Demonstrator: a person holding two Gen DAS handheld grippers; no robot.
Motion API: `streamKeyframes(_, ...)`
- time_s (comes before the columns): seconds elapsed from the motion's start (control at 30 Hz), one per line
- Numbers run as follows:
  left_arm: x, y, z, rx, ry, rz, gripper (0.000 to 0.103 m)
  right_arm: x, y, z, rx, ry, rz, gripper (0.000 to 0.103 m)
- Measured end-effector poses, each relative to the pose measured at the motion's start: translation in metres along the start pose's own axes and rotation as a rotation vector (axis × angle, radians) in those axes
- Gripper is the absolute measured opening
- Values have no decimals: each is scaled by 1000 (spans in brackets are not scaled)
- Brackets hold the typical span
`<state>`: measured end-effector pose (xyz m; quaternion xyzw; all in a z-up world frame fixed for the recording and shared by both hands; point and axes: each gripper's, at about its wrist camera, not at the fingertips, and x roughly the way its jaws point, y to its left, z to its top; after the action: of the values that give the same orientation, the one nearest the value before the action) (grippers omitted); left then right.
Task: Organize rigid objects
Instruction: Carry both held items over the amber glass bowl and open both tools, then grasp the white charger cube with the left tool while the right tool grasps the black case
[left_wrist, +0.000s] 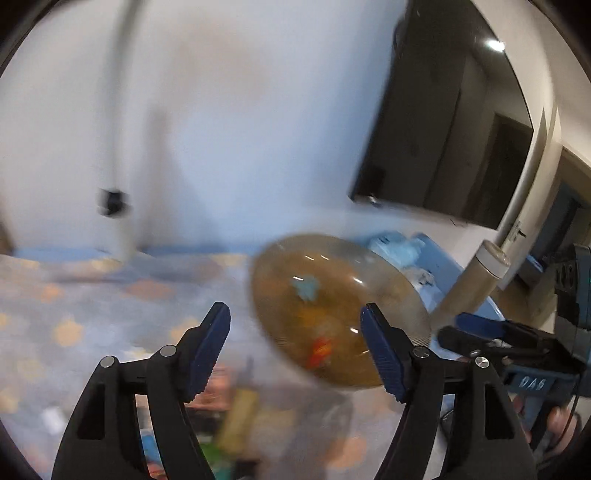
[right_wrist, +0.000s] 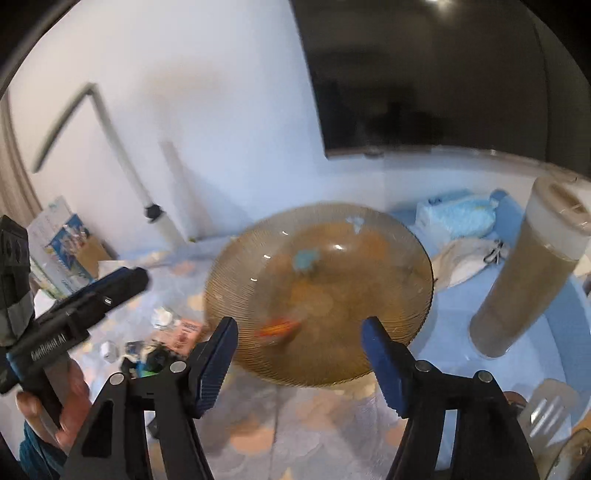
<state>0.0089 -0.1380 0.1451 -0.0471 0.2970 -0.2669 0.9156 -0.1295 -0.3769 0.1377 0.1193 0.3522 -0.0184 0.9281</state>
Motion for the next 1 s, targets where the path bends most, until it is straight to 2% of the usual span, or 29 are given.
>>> streamKeyframes(0.1, -49, 34, -10, -49, -53, 46, 71, -13, 24, -9, -34, -1, 29, 68)
streamKeyframes(0.23, -96, 75, -27, -107, -93, 147, 71, -22, 61, -23, -81, 3, 87, 71)
streamKeyframes(0.33, -128, 107, -50, -142, -86, 254, 71, -23, 98, -38, -139, 6, 119, 79)
streamKeyframes(0.4, -147, 133, -71, -171, -77, 317, 71, -18, 114, -48, -160, 19, 129, 81)
streamKeyframes(0.5, -161, 166, -93, -232, -56, 334, 71, -2, 141, -68, -180, 76, 165, 81)
streamKeyframes(0.6, -163, 200, -114, -302, -5, 355, 71, 19, 160, -89, -177, 150, 185, 81)
streamKeyframes(0.7, -147, 217, -129, -327, 51, 338, 71, 44, 169, -111, -132, 224, 186, 81)
streamKeyframes(0.77, -128, 218, -135, -322, 97, 301, 71, 63, 171, -124, -86, 275, 170, 81)
streamKeyframes(0.87, -95, 208, -137, -291, 160, 292, 71, 87, 169, -136, -27, 337, 135, 80)
streamKeyframes(1.0, -51, 198, -126, -248, 193, 345, 71, 99, 167, -135, 26, 313, 84, 81)
